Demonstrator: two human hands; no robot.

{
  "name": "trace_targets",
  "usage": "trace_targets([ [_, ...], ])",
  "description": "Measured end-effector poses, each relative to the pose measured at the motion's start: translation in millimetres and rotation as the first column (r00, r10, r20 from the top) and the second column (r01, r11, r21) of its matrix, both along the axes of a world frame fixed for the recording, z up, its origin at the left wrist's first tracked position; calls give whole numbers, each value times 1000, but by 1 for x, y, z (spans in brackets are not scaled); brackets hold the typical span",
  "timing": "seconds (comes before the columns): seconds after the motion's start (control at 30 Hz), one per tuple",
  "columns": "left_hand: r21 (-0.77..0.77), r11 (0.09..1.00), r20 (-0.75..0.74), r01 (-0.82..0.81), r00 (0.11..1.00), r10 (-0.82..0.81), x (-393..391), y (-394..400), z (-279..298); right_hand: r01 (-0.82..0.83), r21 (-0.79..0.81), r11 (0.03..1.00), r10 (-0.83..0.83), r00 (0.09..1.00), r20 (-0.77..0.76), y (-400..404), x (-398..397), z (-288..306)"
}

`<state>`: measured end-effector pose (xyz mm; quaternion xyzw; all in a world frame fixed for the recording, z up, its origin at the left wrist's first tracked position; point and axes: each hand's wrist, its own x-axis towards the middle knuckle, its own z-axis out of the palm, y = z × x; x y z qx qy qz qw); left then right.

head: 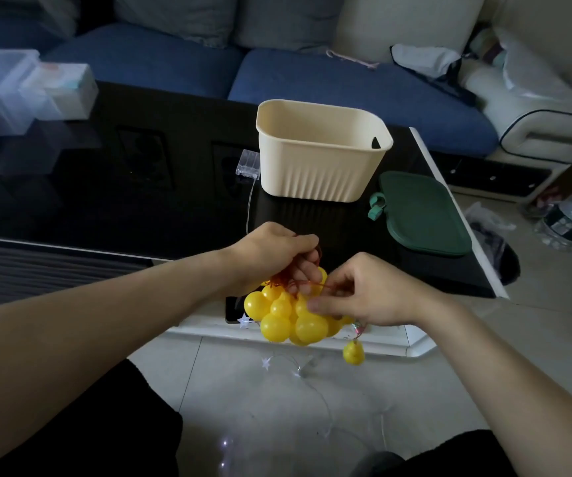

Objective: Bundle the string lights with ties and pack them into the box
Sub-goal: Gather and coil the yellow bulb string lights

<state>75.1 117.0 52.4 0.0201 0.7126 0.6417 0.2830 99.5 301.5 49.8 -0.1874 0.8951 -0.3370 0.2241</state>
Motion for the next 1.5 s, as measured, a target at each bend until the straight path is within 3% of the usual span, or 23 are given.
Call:
trace_targets([
  [0.13, -131, 983, -63, 131, 988, -140, 3, 3, -1, 29, -180, 983, -35, 999, -31, 5, -2, 6],
  [0.3, -185, 949, -71, 257, 959, -274, 7, 4, -1, 16, -318, 948, -29, 999, -37, 17, -7, 5],
  [0.6, -227, 929, 31, 292, 956, -293, 4, 3, -2, 36, -173, 984, -42, 999, -31, 33, -12, 9],
  [0.77, -146, 940, 70, 309, 951, -302, 6, 3, -4, 56, -276, 959, -78, 995, -70, 22, -6, 10],
  [1.1, 89, 945, 199, 314, 924, -326, 6, 2, 0, 217, -247, 944, -269, 941, -205, 8, -4, 5],
  [1.27, 93, 941, 127, 324, 934, -334, 8, 1, 3, 197, -230, 953, -219, 973, -75, 13, -5, 3],
  [1.4, 135, 920, 122, 367, 916, -383, 11, 2, 2, 159, -339, 927, -129, 986, 109, 21, -8, 1],
  [1.5, 163, 933, 139, 322, 928, -345, 9, 2, 3, 115, -406, 907, -71, 990, 122, 27, -10, 0],
])
